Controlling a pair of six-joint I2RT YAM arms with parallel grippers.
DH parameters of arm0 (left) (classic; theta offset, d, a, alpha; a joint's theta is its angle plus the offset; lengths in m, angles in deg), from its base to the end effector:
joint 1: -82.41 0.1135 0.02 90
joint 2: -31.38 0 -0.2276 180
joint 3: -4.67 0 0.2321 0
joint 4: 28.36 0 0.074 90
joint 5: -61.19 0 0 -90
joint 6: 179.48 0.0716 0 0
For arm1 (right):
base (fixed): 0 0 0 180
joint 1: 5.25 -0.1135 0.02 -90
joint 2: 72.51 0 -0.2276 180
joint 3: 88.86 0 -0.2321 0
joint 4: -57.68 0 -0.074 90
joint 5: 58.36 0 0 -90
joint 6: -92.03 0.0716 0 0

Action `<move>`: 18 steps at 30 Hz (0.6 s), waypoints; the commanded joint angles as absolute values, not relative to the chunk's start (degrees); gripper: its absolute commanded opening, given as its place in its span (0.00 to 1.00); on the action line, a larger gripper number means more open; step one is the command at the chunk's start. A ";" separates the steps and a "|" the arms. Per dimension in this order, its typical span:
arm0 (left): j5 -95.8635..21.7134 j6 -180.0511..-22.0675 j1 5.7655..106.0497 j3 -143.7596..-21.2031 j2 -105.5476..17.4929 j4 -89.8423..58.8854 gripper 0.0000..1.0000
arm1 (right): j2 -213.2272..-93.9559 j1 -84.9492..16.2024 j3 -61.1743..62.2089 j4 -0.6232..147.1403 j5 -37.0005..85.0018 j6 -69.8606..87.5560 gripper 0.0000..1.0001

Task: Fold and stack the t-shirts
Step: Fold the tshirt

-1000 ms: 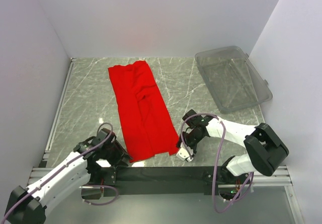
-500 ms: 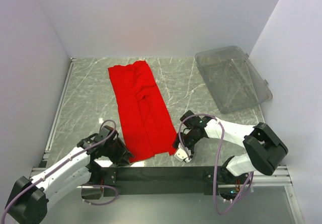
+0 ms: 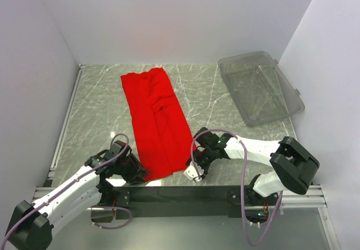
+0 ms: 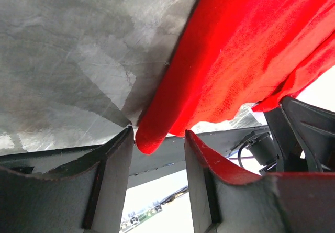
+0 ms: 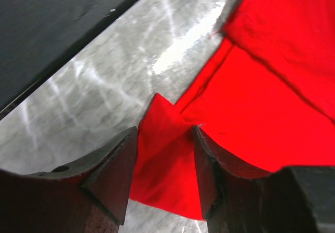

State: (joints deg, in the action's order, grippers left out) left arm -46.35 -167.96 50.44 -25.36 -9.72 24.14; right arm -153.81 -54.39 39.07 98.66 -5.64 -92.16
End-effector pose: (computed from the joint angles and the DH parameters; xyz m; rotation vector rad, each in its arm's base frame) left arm 0.1070 -0.0922 0.0912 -1.0880 2.8079 -0.8453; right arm 0.1193 0.2042 0.1019 -2.4331 0.6505 0.6154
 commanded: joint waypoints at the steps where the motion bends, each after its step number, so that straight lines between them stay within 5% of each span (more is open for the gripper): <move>1: -45.25 -168.49 50.33 -24.99 -8.88 23.45 0.49 | -155.74 -55.78 40.91 94.29 -0.44 -85.69 0.54; 18: -45.07 -168.76 50.41 -24.02 -6.68 24.33 0.49 | -154.77 -59.03 35.72 95.08 7.11 -73.82 0.48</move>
State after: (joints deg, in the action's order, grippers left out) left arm -45.68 -168.20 50.44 -24.40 -7.43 24.43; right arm -154.11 -57.91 37.48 95.78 3.63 -76.27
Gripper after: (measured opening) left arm 0.490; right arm 0.484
